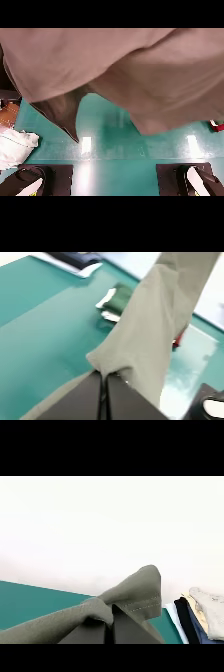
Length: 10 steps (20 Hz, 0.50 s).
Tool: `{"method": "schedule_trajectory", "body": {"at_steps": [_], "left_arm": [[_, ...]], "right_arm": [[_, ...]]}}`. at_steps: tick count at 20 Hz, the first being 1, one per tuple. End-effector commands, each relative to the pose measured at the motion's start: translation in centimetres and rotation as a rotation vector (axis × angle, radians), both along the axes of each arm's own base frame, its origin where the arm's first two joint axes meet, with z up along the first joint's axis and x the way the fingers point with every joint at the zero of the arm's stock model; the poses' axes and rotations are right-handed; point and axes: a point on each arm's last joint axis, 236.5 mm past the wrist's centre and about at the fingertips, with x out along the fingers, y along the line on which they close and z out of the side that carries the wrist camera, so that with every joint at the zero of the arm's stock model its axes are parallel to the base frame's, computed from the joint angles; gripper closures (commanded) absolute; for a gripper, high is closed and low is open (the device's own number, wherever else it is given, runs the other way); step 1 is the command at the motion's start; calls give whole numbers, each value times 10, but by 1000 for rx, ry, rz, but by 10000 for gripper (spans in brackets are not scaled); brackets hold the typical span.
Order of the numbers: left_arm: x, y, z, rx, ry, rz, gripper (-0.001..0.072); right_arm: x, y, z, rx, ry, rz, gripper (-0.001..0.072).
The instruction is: Fold the shirts.
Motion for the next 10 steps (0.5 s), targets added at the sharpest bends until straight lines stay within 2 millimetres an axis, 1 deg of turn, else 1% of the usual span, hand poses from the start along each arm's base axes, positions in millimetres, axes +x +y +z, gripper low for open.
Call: {"method": "schedule_trajectory", "body": {"at_steps": [1,2,3,5,6,8,10], "left_arm": [[13,5,-27,69,62,32,683],[29,11,-51,128,116,79,683],[45,18,-78,183,173,122,683],[82,37,-142,317,296,233,683],[100,49,-175,386,348,291,682],[132,70,-242,505,423,388,683],[156,73,-308,561,475,418,682]], "right_arm": [[23,1,0,8,66,59,688],[41,6,-17,45,135,117,687],[60,11,-41,71,216,163,687],[102,30,-100,124,388,264,687],[123,39,-135,129,480,291,687],[162,53,-206,71,647,284,688],[197,61,-273,-33,758,233,687]]}}
